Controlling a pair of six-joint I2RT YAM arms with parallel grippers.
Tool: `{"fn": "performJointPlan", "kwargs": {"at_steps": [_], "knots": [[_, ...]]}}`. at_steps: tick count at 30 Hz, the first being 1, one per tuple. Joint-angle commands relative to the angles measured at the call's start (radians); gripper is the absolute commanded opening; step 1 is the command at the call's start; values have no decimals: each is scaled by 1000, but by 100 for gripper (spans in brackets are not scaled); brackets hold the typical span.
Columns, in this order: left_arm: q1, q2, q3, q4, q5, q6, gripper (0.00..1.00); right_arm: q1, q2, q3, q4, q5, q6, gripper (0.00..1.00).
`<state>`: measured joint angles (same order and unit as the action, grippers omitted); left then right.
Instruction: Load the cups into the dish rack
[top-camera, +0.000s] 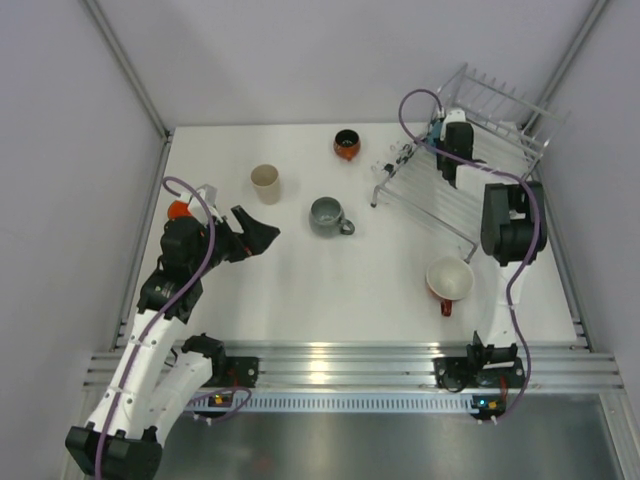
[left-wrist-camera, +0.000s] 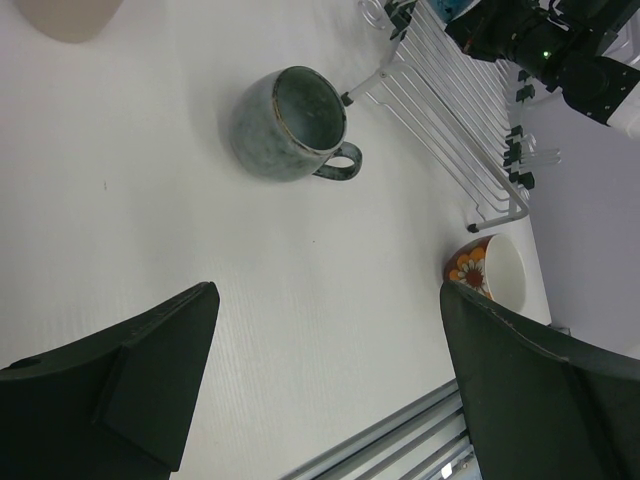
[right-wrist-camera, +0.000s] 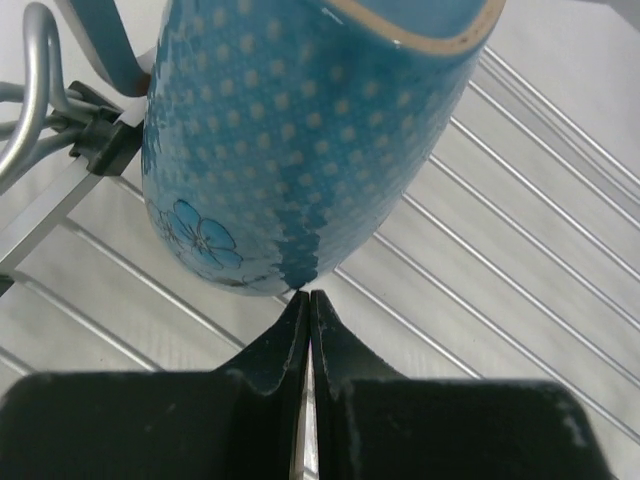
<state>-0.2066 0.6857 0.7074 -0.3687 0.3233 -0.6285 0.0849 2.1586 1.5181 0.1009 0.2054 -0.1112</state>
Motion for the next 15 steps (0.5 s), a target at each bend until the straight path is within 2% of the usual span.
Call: {"fn": "performJointPlan", "kwargs": {"at_steps": [1, 9, 15], "knots": [[-4, 5, 50, 19, -1, 10, 98, 1, 12, 54, -12, 5, -7, 0], [-4, 14, 58, 19, 0, 12, 98, 10, -34, 34, -6, -6, 16, 0], [-4, 9, 49, 19, 0, 4, 98, 9, -199, -62, 74, 2, 77, 0]]}}
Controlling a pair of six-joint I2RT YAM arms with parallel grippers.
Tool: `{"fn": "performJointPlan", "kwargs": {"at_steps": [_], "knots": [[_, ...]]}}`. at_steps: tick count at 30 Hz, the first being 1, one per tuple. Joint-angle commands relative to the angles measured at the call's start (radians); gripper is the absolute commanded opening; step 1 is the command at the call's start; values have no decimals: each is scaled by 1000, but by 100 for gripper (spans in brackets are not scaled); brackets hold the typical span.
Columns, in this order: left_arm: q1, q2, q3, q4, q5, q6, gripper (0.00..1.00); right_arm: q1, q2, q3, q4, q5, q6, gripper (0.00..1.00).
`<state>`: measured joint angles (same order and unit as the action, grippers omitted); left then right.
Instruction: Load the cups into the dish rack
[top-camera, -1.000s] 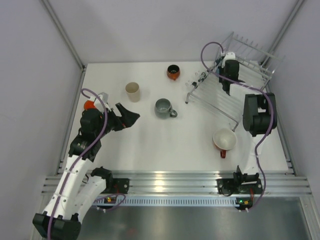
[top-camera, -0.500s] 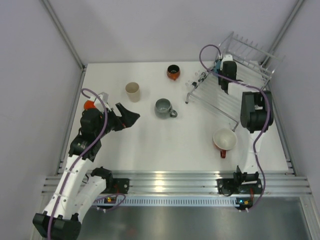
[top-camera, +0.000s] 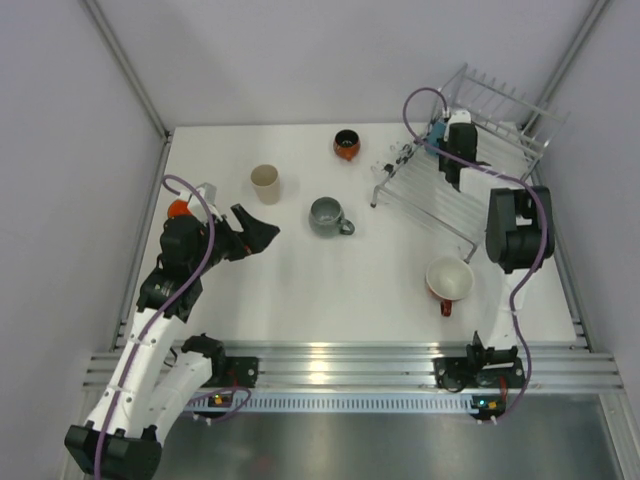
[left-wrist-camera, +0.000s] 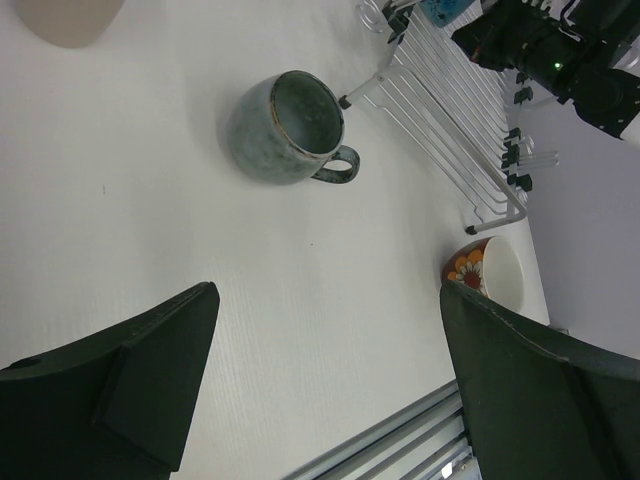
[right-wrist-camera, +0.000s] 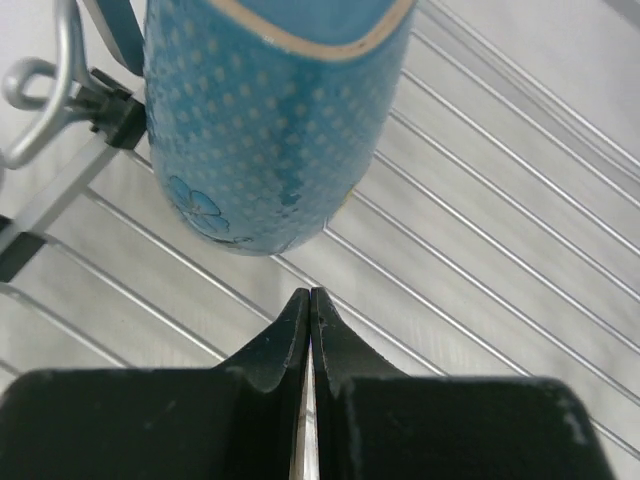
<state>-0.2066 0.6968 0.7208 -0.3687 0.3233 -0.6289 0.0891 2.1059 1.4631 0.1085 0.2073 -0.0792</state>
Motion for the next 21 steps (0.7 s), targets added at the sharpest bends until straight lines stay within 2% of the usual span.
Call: {"fn": "performJointPlan", "kwargs": {"at_steps": [1, 9, 14, 17, 20, 21], "knots": [[-4, -3, 31, 19, -3, 3, 98, 6, -176, -7, 56, 4, 53, 0], [-4, -19, 25, 19, -6, 15, 98, 4, -271, -24, 54, -48, 75, 0], [-4, 6, 55, 19, -56, 44, 98, 17, -380, 8, -78, -86, 159, 4], [-4, 61, 109, 8, -75, 61, 97, 31, -469, -7, -167, -111, 238, 11], [-4, 136, 164, -27, -99, 93, 97, 44, -573, -70, -193, -201, 306, 27], [-4, 162, 183, -44, -110, 127, 96, 55, -596, -82, -204, -201, 332, 37]]}}
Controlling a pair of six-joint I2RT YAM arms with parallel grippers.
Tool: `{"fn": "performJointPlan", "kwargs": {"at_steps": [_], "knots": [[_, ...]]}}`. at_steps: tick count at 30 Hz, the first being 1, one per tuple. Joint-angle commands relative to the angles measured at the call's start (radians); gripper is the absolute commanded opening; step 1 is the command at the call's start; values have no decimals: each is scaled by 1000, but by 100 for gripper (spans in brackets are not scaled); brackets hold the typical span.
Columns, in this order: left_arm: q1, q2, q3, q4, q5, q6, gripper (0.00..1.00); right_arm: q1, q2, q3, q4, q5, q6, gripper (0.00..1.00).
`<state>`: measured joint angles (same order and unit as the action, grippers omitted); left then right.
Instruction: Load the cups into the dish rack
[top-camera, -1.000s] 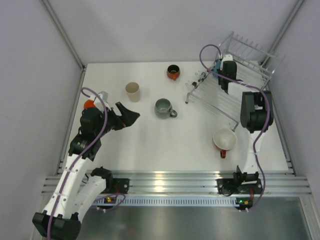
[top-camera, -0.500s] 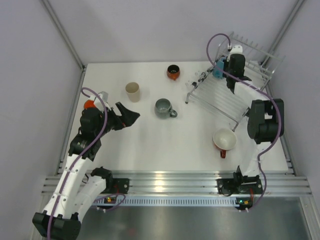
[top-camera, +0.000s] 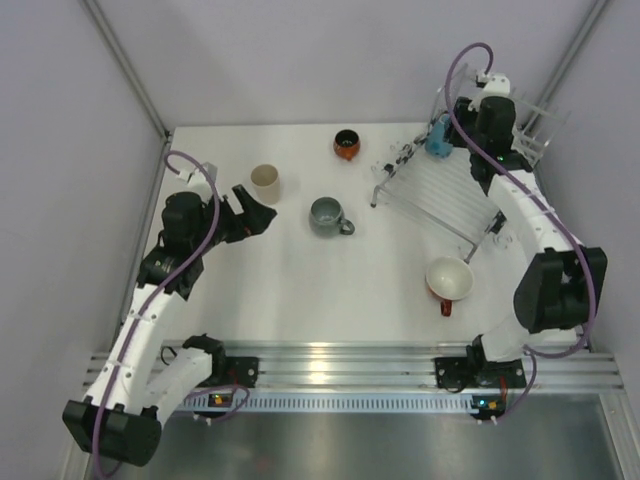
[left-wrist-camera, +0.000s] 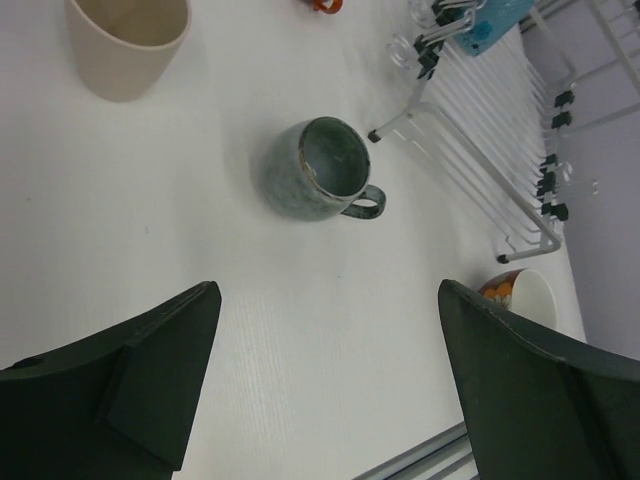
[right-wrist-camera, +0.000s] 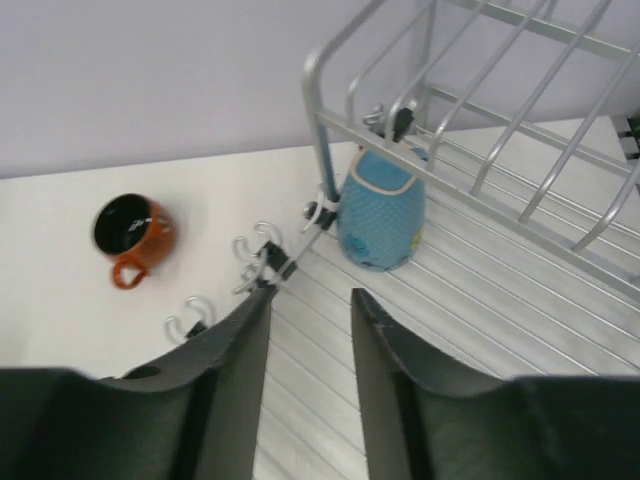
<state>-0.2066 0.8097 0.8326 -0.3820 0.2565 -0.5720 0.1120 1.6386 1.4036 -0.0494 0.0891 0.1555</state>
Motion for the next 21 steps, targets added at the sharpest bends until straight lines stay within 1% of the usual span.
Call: {"fn": "performJointPlan", "kwargs": {"at_steps": [1, 2, 3, 5, 6, 8, 9, 10, 11, 14, 15, 18, 21], "knots": [[-4, 106, 118, -50, -59, 86, 95, 40, -179, -38, -55, -107, 110, 41], [-4, 133, 143, -99, -75, 101, 92, 47, -203, -76, -55, -132, 130, 46], [-4, 163, 167, -119, -112, 130, 90, 67, -229, -96, -50, -147, 137, 56], [-5, 239, 235, -159, -157, 156, 89, 90, -299, -149, -50, -182, 148, 65], [-5, 262, 255, -188, -199, 181, 87, 121, -322, -164, -61, -184, 159, 76], [-11, 316, 308, -205, -246, 199, 85, 153, -391, -225, -55, -184, 185, 87], [-14, 330, 324, -218, -278, 214, 84, 184, -414, -250, -44, -193, 194, 95], [-22, 357, 341, -221, -313, 222, 84, 198, -456, -274, -24, -201, 200, 99], [-25, 373, 355, -224, -332, 230, 84, 215, -476, -313, -20, -203, 208, 99], [-51, 440, 427, -239, -407, 262, 84, 271, -533, -359, -20, -197, 220, 99], [-56, 462, 472, -247, -419, 274, 84, 291, -548, -370, -15, -199, 225, 99], [-73, 539, 528, -258, -402, 308, 85, 302, -605, -410, 2, -216, 231, 99], [-77, 618, 618, -287, -404, 317, 85, 304, -664, -446, 11, -216, 225, 99]]}}
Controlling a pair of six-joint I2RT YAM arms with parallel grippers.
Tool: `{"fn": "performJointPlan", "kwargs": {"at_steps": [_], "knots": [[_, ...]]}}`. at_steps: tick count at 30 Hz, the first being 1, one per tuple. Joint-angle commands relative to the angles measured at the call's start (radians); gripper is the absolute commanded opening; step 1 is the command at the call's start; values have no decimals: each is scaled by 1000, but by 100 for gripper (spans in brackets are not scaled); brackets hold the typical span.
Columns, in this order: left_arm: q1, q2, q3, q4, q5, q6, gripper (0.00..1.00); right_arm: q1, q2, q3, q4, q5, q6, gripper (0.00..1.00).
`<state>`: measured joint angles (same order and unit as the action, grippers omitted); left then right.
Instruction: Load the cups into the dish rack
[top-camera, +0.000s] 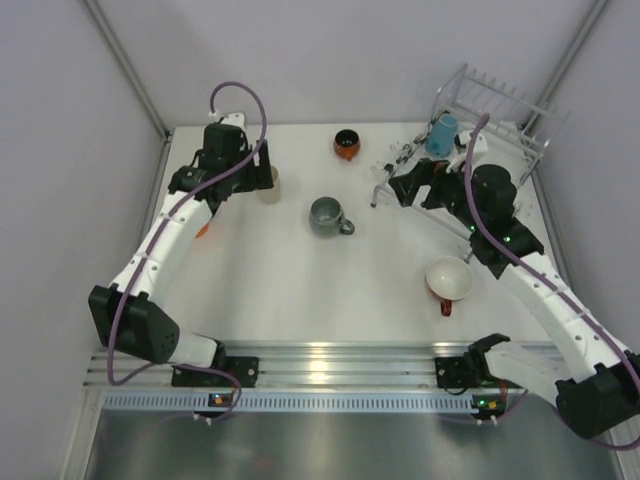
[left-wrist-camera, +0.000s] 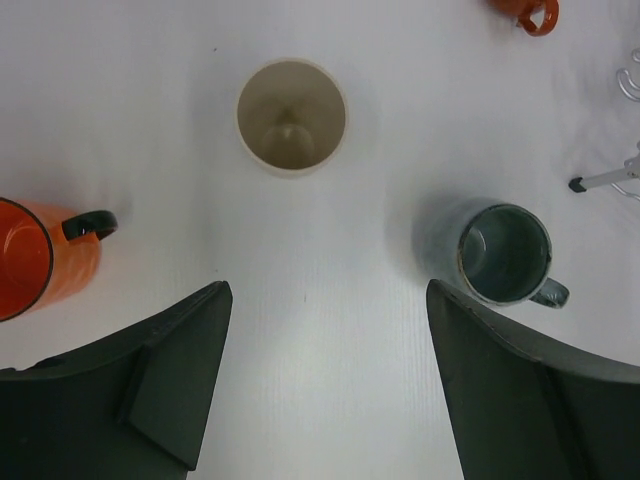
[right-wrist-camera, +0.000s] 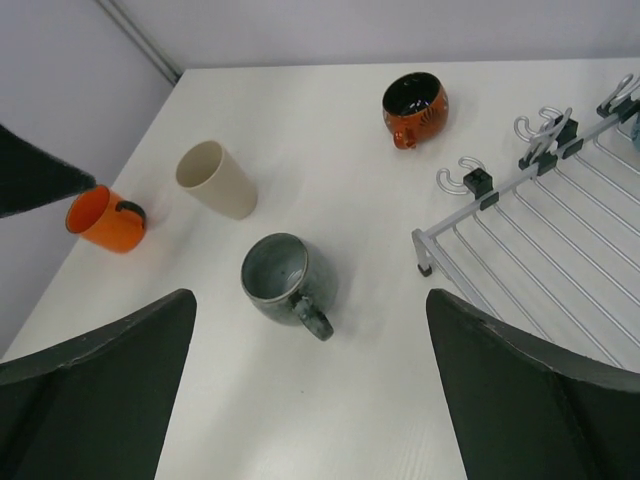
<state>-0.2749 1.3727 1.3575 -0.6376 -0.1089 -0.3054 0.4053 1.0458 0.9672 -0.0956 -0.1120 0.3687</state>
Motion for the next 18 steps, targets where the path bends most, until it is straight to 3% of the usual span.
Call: {"fn": "performJointPlan", "kwargs": {"at_steps": [1, 18], "knots": [[-7, 87, 135, -33, -50, 54, 85, 10, -98, -18, 54, -15, 9, 99], [-9, 393, 377, -79, -124, 89, 82, 64, -190, -35, 25, 77, -54, 99]]}}
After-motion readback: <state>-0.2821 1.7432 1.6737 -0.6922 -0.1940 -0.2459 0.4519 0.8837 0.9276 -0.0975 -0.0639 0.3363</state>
